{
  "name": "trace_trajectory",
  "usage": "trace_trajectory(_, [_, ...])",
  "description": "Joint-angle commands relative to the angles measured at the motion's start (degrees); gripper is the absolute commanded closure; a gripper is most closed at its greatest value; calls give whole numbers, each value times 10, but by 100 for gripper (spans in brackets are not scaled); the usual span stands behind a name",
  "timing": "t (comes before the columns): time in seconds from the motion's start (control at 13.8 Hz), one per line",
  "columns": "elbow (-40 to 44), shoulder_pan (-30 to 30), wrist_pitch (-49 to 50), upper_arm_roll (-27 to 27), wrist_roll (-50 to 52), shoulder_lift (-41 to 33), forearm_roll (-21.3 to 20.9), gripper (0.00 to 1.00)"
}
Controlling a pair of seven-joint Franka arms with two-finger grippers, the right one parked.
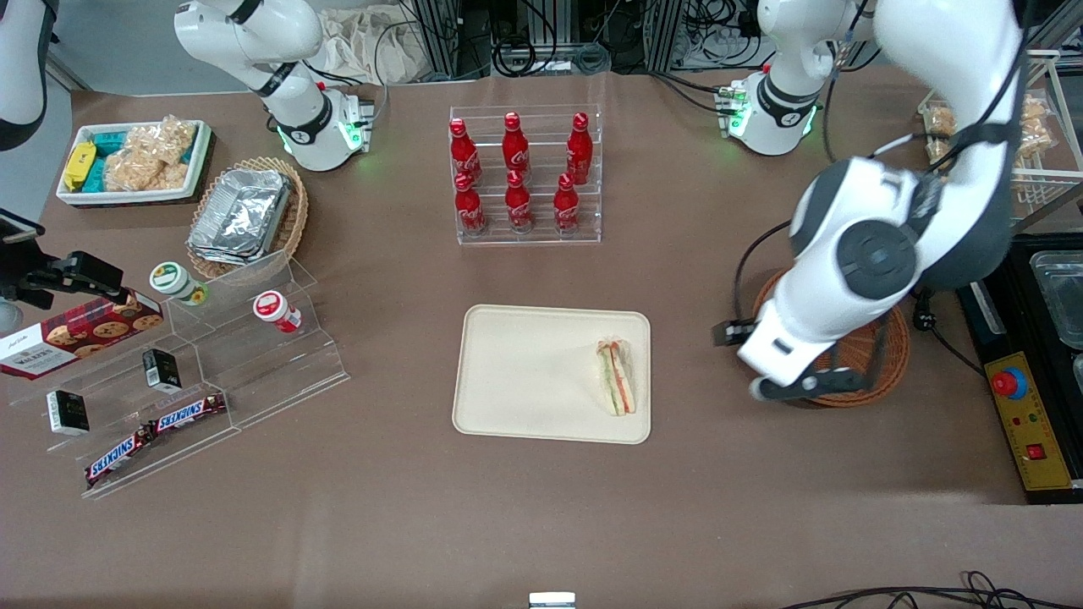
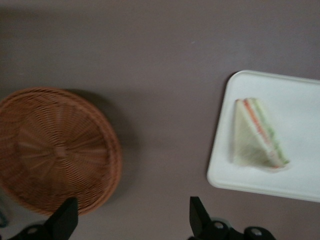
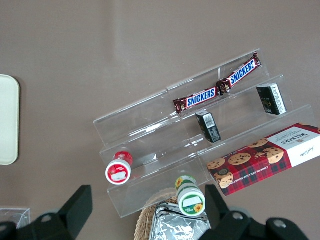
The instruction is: Place sandwich from basket to tray
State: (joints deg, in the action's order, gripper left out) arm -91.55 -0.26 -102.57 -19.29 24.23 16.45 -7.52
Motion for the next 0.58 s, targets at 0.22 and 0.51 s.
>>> trace_trajectory(0.22, [-138, 137, 5, -2, -201, -160, 61, 0])
trace_trajectory(0.51, [-69, 183, 47, 0, -223, -125, 38, 0])
